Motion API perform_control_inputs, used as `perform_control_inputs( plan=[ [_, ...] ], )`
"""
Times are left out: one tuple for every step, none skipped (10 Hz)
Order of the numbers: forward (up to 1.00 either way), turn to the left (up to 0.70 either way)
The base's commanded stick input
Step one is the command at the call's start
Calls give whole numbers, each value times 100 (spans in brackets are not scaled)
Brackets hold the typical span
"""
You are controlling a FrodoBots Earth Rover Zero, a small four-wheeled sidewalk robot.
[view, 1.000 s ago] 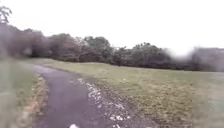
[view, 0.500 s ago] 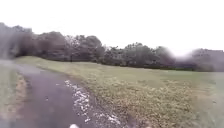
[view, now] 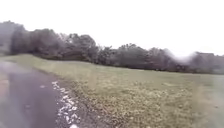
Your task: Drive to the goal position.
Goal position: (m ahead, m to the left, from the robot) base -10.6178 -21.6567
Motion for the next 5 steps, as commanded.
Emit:
perform_control_inputs(
  plan=[
    [9,0],
    [9,0],
    [9,0],
    [-56,15],
    [-65,29]
  ],
)
